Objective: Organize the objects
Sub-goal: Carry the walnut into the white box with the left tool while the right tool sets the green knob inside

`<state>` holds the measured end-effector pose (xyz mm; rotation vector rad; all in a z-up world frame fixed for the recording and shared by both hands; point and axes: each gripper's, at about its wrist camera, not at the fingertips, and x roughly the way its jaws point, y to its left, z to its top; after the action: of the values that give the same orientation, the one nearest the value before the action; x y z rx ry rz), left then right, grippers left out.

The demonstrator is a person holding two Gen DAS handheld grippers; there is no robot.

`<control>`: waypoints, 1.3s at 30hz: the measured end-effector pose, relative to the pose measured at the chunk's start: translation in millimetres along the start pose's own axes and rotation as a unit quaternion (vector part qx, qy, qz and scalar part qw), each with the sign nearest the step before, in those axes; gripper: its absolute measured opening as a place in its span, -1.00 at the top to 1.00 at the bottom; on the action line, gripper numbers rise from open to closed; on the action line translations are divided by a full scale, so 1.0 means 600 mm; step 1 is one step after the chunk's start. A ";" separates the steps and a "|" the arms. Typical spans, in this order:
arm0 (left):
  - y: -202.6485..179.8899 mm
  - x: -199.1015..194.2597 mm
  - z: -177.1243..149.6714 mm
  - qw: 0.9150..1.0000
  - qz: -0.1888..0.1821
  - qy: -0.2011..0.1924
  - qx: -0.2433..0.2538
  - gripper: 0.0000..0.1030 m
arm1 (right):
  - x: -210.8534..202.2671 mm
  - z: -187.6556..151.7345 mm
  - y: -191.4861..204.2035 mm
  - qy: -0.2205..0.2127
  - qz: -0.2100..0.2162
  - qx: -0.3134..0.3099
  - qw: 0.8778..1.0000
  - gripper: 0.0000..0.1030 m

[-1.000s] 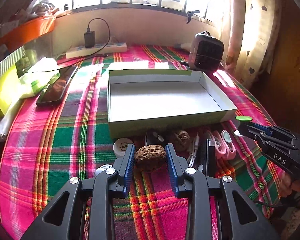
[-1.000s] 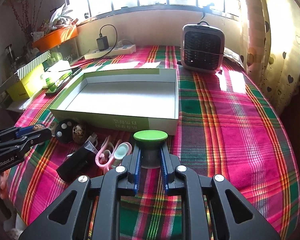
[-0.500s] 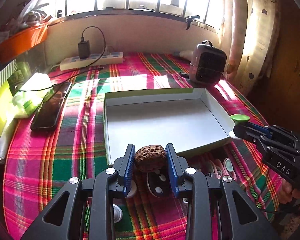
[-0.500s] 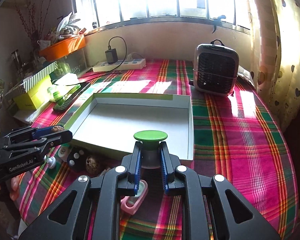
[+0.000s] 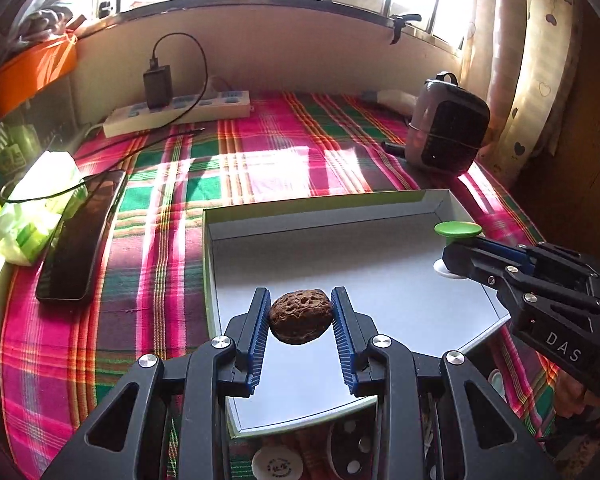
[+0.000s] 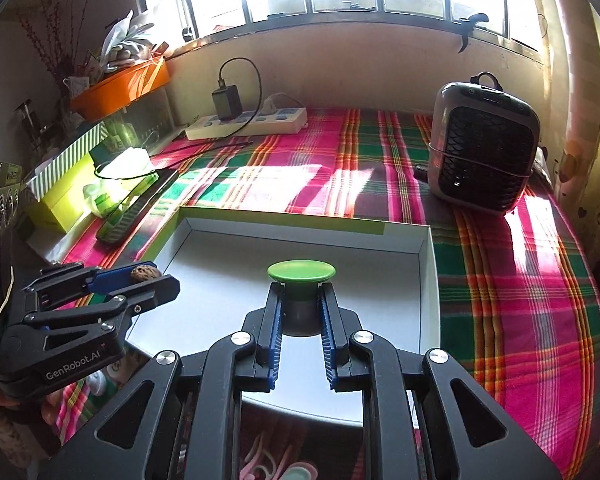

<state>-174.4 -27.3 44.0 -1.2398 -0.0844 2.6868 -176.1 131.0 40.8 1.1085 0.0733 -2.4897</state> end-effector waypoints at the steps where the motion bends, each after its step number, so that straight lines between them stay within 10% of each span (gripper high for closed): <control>1: 0.001 0.005 0.004 1.000 0.000 0.003 0.000 0.44 | 0.008 0.004 0.001 0.005 -0.001 -0.002 1.000 0.65; 39: 0.006 0.079 0.039 0.999 0.018 0.025 0.008 0.43 | 0.097 0.025 -0.003 0.050 -0.013 -0.005 0.999 0.64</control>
<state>-222.8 -21.7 23.2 -1.3169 -0.0346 2.6792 -221.7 109.4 8.8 1.2342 0.1305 -2.4524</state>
